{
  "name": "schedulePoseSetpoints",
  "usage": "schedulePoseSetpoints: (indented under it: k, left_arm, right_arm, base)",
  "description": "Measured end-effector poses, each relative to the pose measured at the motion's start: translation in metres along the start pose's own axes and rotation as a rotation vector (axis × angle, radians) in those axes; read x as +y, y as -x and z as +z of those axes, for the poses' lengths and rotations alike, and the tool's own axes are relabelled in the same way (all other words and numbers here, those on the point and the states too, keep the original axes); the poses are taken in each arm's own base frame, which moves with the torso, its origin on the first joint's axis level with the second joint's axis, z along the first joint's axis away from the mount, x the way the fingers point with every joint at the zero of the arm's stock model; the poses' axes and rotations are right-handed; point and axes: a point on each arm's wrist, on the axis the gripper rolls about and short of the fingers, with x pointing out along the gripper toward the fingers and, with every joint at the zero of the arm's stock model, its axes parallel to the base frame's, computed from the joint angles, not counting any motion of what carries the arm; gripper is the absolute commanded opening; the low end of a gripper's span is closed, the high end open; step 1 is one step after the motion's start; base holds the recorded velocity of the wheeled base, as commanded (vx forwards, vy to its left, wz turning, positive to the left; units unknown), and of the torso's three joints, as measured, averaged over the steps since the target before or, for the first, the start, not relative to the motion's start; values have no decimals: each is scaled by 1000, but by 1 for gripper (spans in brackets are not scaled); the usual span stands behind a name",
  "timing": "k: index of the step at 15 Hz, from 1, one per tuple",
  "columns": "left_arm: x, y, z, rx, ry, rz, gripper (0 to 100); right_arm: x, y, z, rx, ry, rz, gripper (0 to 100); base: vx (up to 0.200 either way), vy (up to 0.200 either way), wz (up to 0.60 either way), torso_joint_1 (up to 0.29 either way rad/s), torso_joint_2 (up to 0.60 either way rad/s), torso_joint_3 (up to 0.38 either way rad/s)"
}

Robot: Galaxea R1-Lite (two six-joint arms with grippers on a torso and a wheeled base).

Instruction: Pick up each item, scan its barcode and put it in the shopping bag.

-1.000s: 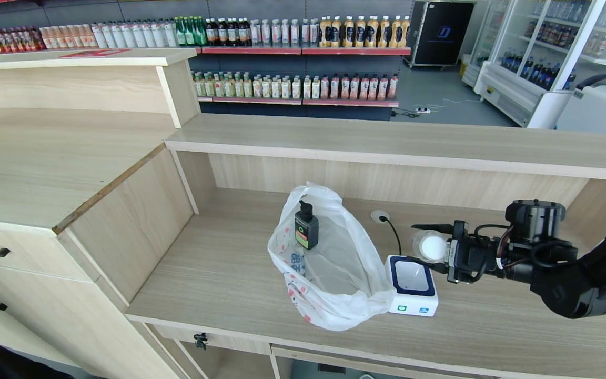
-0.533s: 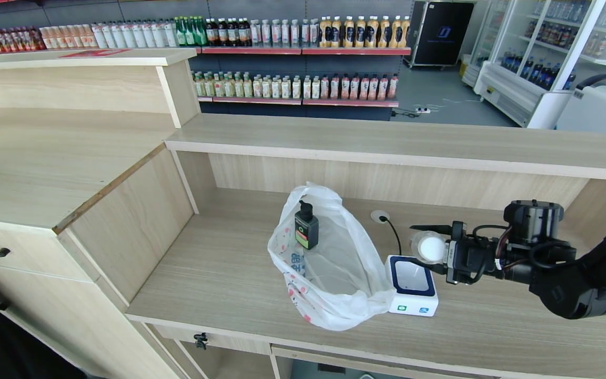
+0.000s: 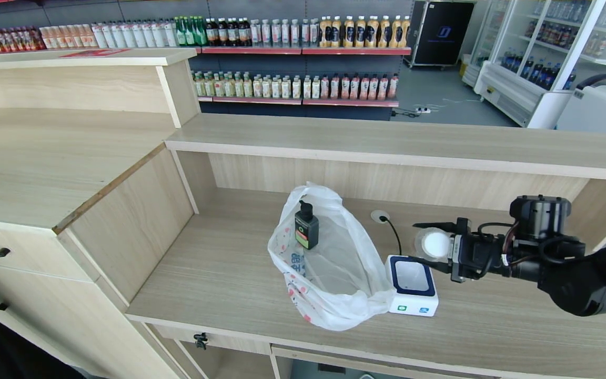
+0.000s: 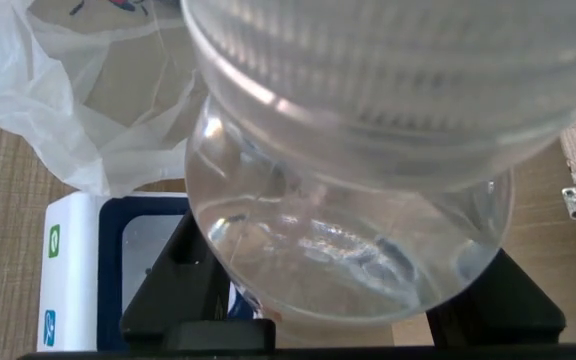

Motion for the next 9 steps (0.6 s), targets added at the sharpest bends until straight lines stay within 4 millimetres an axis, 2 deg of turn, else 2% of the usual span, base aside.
schedulePoseSetpoints:
  k: [3,6,7,9]
  left_arm:
    - [0,0,0,0,0,0,100]
    - [0,0,0,0,0,0,100]
    - [0,0,0,0,0,0,100]
    - [0,0,0,0,0,0,100]
  right_arm:
    - [-23,30,25,40,-165,-8,0]
    - [-49,91,56,110,-463,-129,0]
    - [-55,116,60,156,-559,-208,0]
    - [-54,157,64,264,-749,-356,0]
  base:
    - [0,0,0,0,0,0]
    - [0,0,0,0,0,0]
    - [0,0,0,0,0,0]
    - [0,0,0,0,0,0]
